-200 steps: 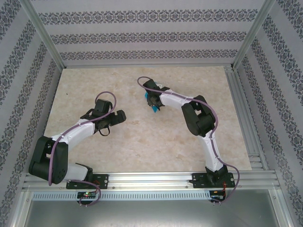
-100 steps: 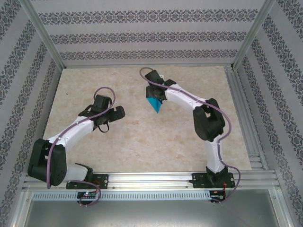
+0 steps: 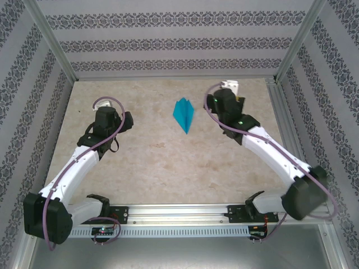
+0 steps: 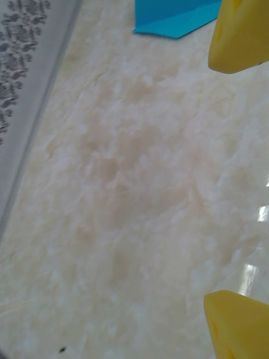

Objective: Fold a paper plane with a square sheet of paper (pick it up from the middle)

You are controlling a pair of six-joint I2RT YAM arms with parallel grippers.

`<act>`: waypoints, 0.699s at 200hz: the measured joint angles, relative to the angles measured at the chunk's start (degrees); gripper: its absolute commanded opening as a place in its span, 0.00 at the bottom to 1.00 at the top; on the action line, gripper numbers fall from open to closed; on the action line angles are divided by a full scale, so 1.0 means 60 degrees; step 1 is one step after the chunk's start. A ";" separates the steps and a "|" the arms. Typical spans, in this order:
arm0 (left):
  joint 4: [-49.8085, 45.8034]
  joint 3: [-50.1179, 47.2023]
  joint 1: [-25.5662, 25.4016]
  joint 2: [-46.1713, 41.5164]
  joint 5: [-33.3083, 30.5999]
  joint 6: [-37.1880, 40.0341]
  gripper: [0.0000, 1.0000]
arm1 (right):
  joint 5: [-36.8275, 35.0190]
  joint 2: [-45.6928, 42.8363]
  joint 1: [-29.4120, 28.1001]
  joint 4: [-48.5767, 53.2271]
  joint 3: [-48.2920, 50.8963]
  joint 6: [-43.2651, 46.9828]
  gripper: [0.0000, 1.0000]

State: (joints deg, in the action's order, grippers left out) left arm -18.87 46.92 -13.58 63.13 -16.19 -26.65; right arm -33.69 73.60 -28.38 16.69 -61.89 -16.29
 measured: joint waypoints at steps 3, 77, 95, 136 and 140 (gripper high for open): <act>0.0106 -0.0084 0.0033 -0.0062 -0.0117 0.0073 1.00 | -0.0106 -0.0237 0.0171 -0.0109 0.0262 0.0044 0.98; 0.2667 -0.2371 0.0331 0.0255 -0.1443 0.1708 1.00 | -0.0091 -0.2277 0.3246 -0.2269 0.4641 0.0670 0.98; 0.3504 -0.2685 0.0404 0.0448 -0.1432 0.2229 1.00 | 0.0178 -0.2106 0.3399 -0.2954 0.5410 0.1045 0.98; 0.6368 -0.3774 0.1002 0.1402 -0.0681 0.3435 1.00 | 0.0874 -0.1275 0.3632 -0.5501 0.6626 0.1767 0.98; 0.6630 -0.3865 0.1056 0.1541 -0.0543 0.3541 1.00 | 0.0943 -0.1137 0.3636 -0.5796 0.6703 0.1840 0.98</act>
State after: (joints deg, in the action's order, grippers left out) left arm 20.91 23.73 -7.25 72.38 -19.44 -5.41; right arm -28.03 66.78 -6.57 -18.09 -21.67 -5.26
